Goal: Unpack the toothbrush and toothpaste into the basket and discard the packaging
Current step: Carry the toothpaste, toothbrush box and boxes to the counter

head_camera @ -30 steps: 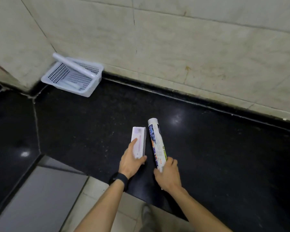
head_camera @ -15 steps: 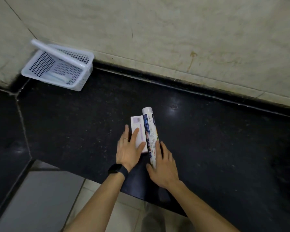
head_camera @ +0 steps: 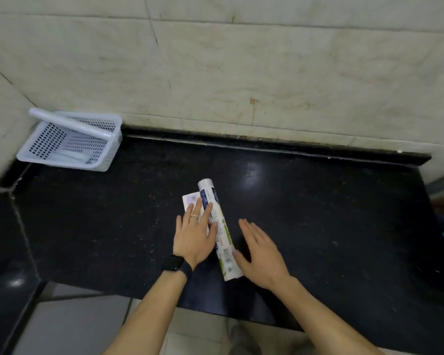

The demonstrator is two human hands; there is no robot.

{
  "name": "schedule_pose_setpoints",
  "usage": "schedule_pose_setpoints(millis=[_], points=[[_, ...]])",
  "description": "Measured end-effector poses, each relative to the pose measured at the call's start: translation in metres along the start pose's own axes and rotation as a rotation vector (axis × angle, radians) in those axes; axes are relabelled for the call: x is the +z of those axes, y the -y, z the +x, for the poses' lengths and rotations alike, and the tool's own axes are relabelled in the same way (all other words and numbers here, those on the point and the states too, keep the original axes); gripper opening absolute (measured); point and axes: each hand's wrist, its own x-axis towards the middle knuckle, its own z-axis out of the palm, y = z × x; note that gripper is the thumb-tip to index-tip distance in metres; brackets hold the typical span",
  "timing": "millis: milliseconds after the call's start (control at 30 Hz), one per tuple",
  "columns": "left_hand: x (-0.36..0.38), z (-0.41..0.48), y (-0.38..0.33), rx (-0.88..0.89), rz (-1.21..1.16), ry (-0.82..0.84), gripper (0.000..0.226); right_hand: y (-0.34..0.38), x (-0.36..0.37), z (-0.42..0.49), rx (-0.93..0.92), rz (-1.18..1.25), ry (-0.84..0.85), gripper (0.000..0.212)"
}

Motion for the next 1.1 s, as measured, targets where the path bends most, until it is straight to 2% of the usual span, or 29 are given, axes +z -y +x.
schedule_pose_setpoints(millis=[233,367,600,733,867,1100], points=[[-0.039,0.022,-0.118,0.305,0.032,-0.177,0.066,-0.069,-0.142,-0.081,0.094,-0.086,-0.414,0.061],[-0.064,0.037,-0.228,0.496,0.045,-0.268,0.066,-0.125,-0.226,-0.132,0.193,-0.174,-0.644,0.054],[-0.081,0.023,-0.442,0.766,-0.031,-0.324,0.062,-0.233,-0.344,-0.223,0.323,-0.242,-0.877,0.054],[-0.076,0.006,-0.546,0.882,-0.084,-0.302,0.061,-0.294,-0.397,-0.271,0.409,-0.276,-0.954,0.050],[-0.053,-0.005,-0.634,0.965,-0.069,-0.240,0.062,-0.354,-0.441,-0.303,0.564,-0.280,-0.955,0.055],[0.016,-0.005,-0.729,0.953,0.042,-0.045,0.062,-0.437,-0.488,-0.310,0.651,-0.224,-0.884,0.065]])
